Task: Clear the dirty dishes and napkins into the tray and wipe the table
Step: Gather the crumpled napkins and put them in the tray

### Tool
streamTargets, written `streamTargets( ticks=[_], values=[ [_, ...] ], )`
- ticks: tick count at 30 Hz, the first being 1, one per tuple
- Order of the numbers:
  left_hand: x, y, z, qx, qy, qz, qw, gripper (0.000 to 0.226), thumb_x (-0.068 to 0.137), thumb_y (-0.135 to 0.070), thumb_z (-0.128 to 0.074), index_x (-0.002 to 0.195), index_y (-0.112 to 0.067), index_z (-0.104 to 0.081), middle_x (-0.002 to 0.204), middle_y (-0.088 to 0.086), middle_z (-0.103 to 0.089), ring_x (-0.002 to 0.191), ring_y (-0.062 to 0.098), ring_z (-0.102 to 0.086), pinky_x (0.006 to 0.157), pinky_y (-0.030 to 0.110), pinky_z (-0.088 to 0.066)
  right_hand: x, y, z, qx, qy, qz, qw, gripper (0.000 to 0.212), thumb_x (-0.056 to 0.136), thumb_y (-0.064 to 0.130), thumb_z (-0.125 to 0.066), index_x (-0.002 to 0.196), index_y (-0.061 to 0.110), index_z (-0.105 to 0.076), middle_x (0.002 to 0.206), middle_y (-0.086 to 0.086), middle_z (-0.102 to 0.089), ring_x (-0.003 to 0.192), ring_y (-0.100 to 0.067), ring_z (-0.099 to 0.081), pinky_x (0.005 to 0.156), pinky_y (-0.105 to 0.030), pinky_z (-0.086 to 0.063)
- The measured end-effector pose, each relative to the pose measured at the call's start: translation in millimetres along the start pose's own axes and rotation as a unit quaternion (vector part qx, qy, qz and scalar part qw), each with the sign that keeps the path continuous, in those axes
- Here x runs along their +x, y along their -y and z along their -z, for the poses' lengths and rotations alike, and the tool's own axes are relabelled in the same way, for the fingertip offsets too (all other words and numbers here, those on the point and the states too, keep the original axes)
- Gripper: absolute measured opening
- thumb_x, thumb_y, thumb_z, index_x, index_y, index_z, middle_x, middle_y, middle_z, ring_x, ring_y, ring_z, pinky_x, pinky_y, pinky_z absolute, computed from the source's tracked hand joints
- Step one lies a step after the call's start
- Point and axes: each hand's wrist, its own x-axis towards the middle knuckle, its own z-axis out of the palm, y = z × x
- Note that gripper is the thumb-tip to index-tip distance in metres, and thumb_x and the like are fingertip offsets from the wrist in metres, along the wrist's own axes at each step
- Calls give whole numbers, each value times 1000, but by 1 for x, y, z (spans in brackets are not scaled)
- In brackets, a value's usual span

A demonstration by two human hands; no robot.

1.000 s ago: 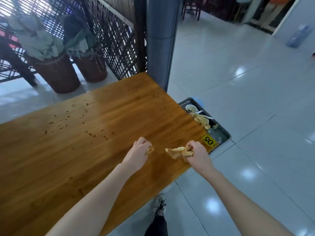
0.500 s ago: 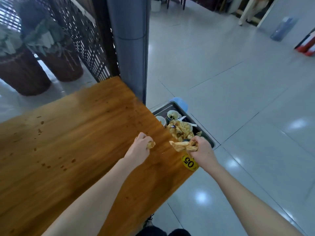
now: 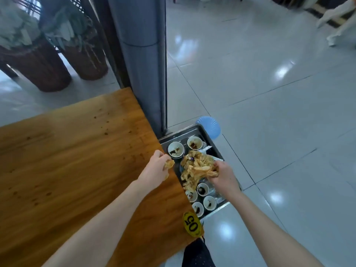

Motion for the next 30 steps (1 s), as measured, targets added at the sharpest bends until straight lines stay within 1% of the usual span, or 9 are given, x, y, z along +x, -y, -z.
streamTargets(
  ticks=[5, 9, 12, 14, 16, 18, 22, 26, 30],
  values=[
    [45, -23, -42, -19, -14, 20, 1000, 24, 92, -7, -59, 113, -18, -59, 108, -5, -40, 83, 10, -50, 61, 15, -43, 52, -32, 6, -12, 59, 15, 998, 28, 75, 11, -69, 86, 29, -51, 83, 18, -45, 79, -8, -47, 60, -16, -33],
    [79, -32, -75, -29, -2, 52, 998, 28, 93, -10, -59, 119, -21, -57, 114, -3, -40, 84, 12, -53, 64, 20, -50, 83, -58, 0, -21, 99, 18, 995, 30, 77, 14, -71, 103, 21, -58, 96, 8, -51, 89, -10, -48, 70, -23, -43],
    [99, -41, -93, -45, 18, 68, 997, 33, 93, -10, -59, 124, -21, -55, 119, -2, -37, 89, 14, -55, 69, 19, -48, 97, -71, -6, -24, 118, 13, 993, 22, 81, 16, -66, 97, 25, -54, 92, 12, -46, 85, -10, -49, 59, -14, -33],
    [110, -48, -99, -58, 27, 66, 996, 41, 92, -10, -60, 131, -22, -51, 123, -2, -37, 93, 14, -53, 70, 18, -45, 105, -76, -9, -13, 130, 8, 991, 25, 83, 16, -61, 106, 26, -57, 98, 14, -48, 88, -9, -52, 60, -10, -33],
    [119, -52, -101, -73, 33, 70, 994, 49, 91, -10, -61, 135, -24, -48, 132, -2, -35, 105, 16, -51, 83, 25, -49, 113, -81, -8, -3, 152, 9, 988, 39, 83, 16, -63, 118, 29, -56, 109, 14, -50, 93, -8, -52, 66, -12, -37],
    [123, -52, -100, -86, 39, 85, 992, 53, 89, -10, -63, 136, -28, -46, 141, -3, -31, 117, 17, -48, 95, 29, -47, 121, -85, -5, -19, 183, 15, 983, 53, 79, 16, -69, 127, 28, -53, 122, 10, -54, 106, -12, -53, 80, -20, -42],
    [120, -47, -100, -84, 59, 121, 987, 62, 88, -11, -65, 141, -30, -40, 152, -5, -23, 133, 21, -39, 104, 32, -42, 132, -92, 3, -27, 194, 4, 981, 58, 79, 16, -72, 132, 23, -51, 131, 3, -53, 116, -17, -53, 93, -32, -44],
    [112, -42, -93, -65, 51, 136, 987, 66, 87, -12, -67, 143, -30, -37, 154, -5, -22, 138, 19, -35, 106, 33, -42, 137, -93, 8, -57, 199, 16, 978, 58, 81, 12, -69, 135, 23, -48, 136, 2, -50, 122, -16, -48, 95, -32, -43],
    [99, -41, -76, -39, 16, 151, 988, 69, 86, -14, -69, 145, -29, -36, 153, -4, -24, 135, 19, -37, 100, 31, -47, 140, -82, 13, -69, 199, 32, 977, 58, 84, 10, -66, 136, 24, -46, 135, 1, -49, 122, -18, -48, 94, -32, -44]
  ],
)
